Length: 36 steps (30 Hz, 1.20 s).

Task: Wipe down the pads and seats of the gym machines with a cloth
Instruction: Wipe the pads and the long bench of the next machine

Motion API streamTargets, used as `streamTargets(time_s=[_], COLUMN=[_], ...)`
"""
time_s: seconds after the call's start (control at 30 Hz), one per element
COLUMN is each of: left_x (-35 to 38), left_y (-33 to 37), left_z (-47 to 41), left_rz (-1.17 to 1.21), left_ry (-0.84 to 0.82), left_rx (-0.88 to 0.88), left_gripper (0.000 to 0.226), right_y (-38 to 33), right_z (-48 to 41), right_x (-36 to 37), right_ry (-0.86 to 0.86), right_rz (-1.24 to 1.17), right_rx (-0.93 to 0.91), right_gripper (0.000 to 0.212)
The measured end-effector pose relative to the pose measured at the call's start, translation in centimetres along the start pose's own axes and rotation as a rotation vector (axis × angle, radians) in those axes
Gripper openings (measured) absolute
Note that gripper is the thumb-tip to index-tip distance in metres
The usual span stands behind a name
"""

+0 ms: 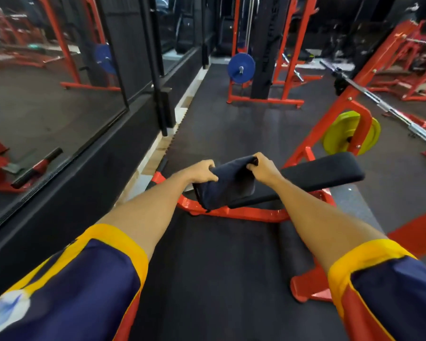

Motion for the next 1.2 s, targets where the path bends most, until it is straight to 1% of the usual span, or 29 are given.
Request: streamTargets(time_s=[0.13, 0.23, 0.27, 0.37, 0.4, 0.5, 0.57, 0.6, 0.63, 0.67, 0.7, 0.73, 0.8, 0.83, 0.87, 0.97, 1.03, 1.13, 1.2], left_x=[3.7, 5.2, 5.5, 7.2, 7.8, 9.9, 10.8, 11.3, 11.8, 12.4, 12.8, 13.2, 13.4, 13.0, 13.0, 12.9, 13.1, 13.8, 13.5], left_y=[-3.3, -5.1, -5.8, -7.9, -8.4, -9.9, -10.1, -10.1, -10.1, -10.2, -10.2, -10.1, -10.5, -10.7, -11.3, -14.8, -18.3, -23.5, -25.4], left_z=[-4.7, -9.4, -11.7, -16.9, -18.5, -23.0, -25.7, -28.0, -29.2, -30.5, -31.4, -31.8, -34.2, -35.8, -37.2, -42.1, -45.1, -49.2, -51.1], left_rz=[0.195, 0.199, 0.184, 0.222, 0.258, 0.377, 0.454, 0.499, 0.552, 0.600, 0.659, 0.704, 0.798, 0.839, 0.859, 0.904, 0.877, 0.820, 0.770], left_ry=[-0.206, -0.216, -0.206, -0.161, -0.157, -0.138, -0.153, -0.166, -0.189, -0.216, -0.238, -0.254, -0.277, -0.272, -0.267, -0.187, -0.107, -0.071, -0.054], left_rx=[-0.085, -0.101, -0.108, -0.141, -0.169, -0.252, -0.278, -0.292, -0.305, -0.327, -0.336, -0.345, -0.369, -0.388, -0.420, -0.524, -0.571, -0.625, -0.626], left_gripper=[0.041, 0.046, 0.044, 0.054, 0.056, 0.059, 0.057, 0.050, 0.043, 0.039, 0.039, 0.040, 0.047, 0.050, 0.051, 0.040, 0.039, 0.039, 0.043], right_y=[0.4, 1.9, 2.7, 5.3, 6.3, 8.9, 10.8, 12.3, 13.4, 13.7, 13.1, 12.6, 12.2, 12.6, 13.2, 14.4, 14.9, 15.6, 16.2], right_z=[-3.6, -7.6, -9.6, -13.3, -14.5, -17.4, -19.6, -22.1, -23.6, -24.6, -25.5, -25.8, -28.2, -29.9, -31.3, -35.8, -38.2, -41.8, -44.0], right_x=[3.6, 6.6, 7.8, 10.7, 11.9, 16.3, 19.1, 20.6, 21.6, 21.6, 21.0, 20.2, 19.4, 19.5, 19.7, 21.7, 22.9, 25.6, 27.2], right_ry=[0.046, 0.060, 0.066, 0.091, 0.071, -0.077, -0.168, -0.202, -0.212, -0.210, -0.203, -0.199, -0.180, -0.157, -0.146, -0.162, -0.172, -0.198, -0.238], right_rz=[-0.090, -0.169, -0.202, -0.341, -0.380, -0.489, -0.552, -0.576, -0.600, -0.591, -0.595, -0.568, -0.492, -0.459, -0.422, -0.321, -0.258, -0.193, -0.147], right_rx=[0.049, 0.111, 0.147, 0.230, 0.252, 0.332, 0.391, 0.423, 0.454, 0.494, 0.506, 0.503, 0.484, 0.488, 0.505, 0.537, 0.537, 0.543, 0.535], right_gripper=[0.022, 0.024, 0.030, 0.050, 0.053, 0.055, 0.073, 0.084, 0.091, 0.091, 0.084, 0.073, 0.041, 0.030, 0.025, 0.021, 0.023, 0.038, 0.048])
Point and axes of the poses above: each hand's wrist, its own z-axis away from the middle knuckle, its own x-axis out of the palm, y = z × x, the point moved 6 cm from there along -z, towards the middle knuckle, and after that the axes turned 6 degrees about z, right-handed, at the moved point
